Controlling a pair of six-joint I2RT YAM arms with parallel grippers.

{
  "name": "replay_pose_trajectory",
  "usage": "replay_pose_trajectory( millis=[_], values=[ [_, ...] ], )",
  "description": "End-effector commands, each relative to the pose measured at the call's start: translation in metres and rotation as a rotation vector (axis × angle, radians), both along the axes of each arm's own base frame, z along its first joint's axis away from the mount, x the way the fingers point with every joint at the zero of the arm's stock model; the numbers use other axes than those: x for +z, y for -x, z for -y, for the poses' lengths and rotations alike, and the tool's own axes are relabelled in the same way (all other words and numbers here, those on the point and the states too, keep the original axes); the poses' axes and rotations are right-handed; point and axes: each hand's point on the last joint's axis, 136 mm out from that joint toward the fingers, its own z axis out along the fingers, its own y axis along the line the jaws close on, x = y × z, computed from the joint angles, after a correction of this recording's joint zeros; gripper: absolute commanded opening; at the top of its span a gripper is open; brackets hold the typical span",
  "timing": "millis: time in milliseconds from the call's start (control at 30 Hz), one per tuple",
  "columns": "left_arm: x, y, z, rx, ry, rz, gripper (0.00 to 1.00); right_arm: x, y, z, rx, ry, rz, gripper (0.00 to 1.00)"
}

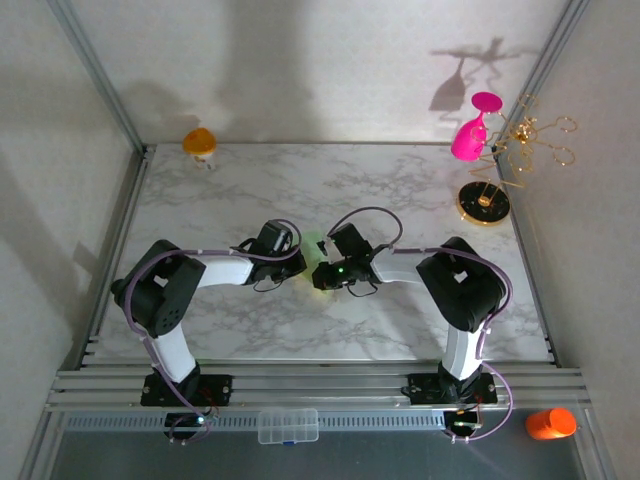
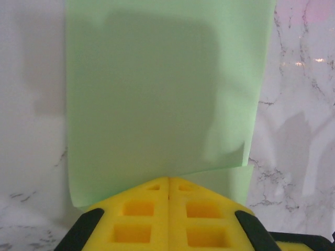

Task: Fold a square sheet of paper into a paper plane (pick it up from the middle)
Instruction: Third fold the triangle at the center of the table.

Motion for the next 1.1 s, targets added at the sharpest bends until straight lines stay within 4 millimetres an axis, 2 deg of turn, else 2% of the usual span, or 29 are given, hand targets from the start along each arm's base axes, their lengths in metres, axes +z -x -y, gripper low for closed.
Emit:
replay_pose_trajectory(
  millis=[0, 433, 500, 633, 767, 833, 867, 933, 1067],
  values=[
    [-0.046, 0.023, -0.032, 0.058, -0.148, -0.137, 0.02, -0.023, 0.033, 0.026, 0.032, 0.092, -0.096, 0.07],
    [-0.045, 0.022, -0.035, 0.061, -0.151, -0.136, 0.02, -0.028, 0.057, 0.054, 0.026, 0.133, -0.106, 0.07],
    [-0.042, 0.020, -0.031, 0.048, -0.133, -0.127, 0.02, -0.020, 0.050, 0.052, 0.029, 0.126, -0.055, 0.07],
    [-0.023, 0.012, -0.017, 0.016, -0.078, -0.091, 0.03, 0.022, 0.013, 0.035, -0.008, 0.053, 0.112, 0.07],
    [0.018, -0.005, 0.001, -0.001, 0.023, -0.015, 0.10, 0.064, -0.024, 0.028, -0.120, -0.046, 0.258, 0.10],
    [0.044, -0.017, 0.007, 0.004, 0.075, 0.026, 0.16, 0.079, -0.033, 0.025, -0.162, -0.095, 0.289, 0.16],
    [0.054, -0.023, 0.007, 0.011, 0.088, 0.045, 0.21, 0.082, -0.044, 0.031, -0.202, -0.107, 0.294, 0.18],
    [0.074, -0.034, 0.000, 0.042, 0.105, 0.088, 0.29, 0.082, -0.053, 0.032, -0.225, -0.120, 0.287, 0.24],
    [0.088, -0.046, -0.029, 0.135, 0.116, 0.131, 0.40, 0.071, -0.061, 0.026, -0.220, -0.108, 0.257, 0.27]
  ],
)
